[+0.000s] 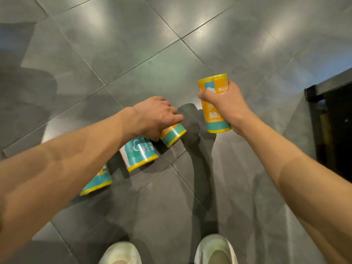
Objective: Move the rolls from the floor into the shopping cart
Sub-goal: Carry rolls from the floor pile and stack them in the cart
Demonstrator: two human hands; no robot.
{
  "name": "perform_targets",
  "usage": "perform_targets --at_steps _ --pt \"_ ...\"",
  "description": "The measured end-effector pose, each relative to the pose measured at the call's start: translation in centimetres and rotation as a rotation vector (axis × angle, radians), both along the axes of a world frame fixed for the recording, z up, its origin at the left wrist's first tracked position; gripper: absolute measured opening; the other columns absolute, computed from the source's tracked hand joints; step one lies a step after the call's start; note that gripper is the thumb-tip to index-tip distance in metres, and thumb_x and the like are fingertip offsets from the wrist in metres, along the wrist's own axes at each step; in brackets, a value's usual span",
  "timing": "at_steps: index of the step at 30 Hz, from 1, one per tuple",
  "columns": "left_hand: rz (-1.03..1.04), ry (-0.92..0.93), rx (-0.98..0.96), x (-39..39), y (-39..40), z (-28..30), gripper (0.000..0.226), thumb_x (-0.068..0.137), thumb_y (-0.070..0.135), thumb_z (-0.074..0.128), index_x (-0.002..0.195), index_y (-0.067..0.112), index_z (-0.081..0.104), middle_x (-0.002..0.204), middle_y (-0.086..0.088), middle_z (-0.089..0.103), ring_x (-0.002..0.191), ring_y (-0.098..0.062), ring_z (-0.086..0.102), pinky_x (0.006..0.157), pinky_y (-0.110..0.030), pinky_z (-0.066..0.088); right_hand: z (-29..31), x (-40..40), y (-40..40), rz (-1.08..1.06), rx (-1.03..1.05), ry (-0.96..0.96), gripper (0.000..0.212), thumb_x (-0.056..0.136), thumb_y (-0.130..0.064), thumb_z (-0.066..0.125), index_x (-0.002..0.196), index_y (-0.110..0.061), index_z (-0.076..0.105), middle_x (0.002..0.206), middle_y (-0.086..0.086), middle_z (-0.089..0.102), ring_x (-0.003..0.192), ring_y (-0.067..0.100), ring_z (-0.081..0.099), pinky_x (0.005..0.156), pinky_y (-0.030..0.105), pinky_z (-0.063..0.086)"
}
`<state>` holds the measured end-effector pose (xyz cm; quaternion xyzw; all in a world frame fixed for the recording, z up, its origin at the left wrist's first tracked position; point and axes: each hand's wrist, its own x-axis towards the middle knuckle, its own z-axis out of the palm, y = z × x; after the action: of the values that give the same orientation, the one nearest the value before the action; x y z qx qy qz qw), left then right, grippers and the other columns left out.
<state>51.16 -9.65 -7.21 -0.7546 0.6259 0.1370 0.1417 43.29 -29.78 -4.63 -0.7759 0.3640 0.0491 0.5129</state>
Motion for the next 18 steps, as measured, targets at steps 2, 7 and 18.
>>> perform_targets --at_steps 2,7,18 --pt "0.109 0.028 -0.054 0.1 0.2 -0.2 0.066 0.056 0.046 0.076 0.112 0.024 0.05 0.101 0.0 0.063 0.093 -0.029 0.061 0.084 -0.039 0.049 0.5 -0.6 -0.2 -0.036 0.046 -0.017 0.078 0.049 -0.056 0.085 0.113 -0.016 0.064 0.098 0.003 0.074 0.088 0.02 0.074 0.082 0.046 0.063" --pt "0.74 0.382 -0.369 -0.4 0.3 0.5 0.062 0.058 0.052 0.08 0.104 0.023 0.05 0.092 -0.001 0.062 0.09 -0.033 0.062 0.075 -0.04 0.052 1.8 -1.6 -0.6 -0.075 0.182 -0.131 0.038 0.08 -0.028 0.083 0.109 -0.013 0.064 0.086 0.001 0.07 0.072 0.012 0.069 0.067 0.032 0.059" --pt "1.489 1.146 -1.014 0.0 1.5 5.2 0.067 0.066 0.035 0.087 0.123 0.015 0.06 0.099 -0.005 0.074 0.083 -0.018 0.075 0.075 -0.044 0.064 5.1 -1.0 2.7 -0.059 0.262 -0.229 0.015 0.084 -0.026 0.08 0.09 -0.024 0.066 0.08 -0.004 0.072 0.072 0.011 0.071 0.07 0.033 0.061"
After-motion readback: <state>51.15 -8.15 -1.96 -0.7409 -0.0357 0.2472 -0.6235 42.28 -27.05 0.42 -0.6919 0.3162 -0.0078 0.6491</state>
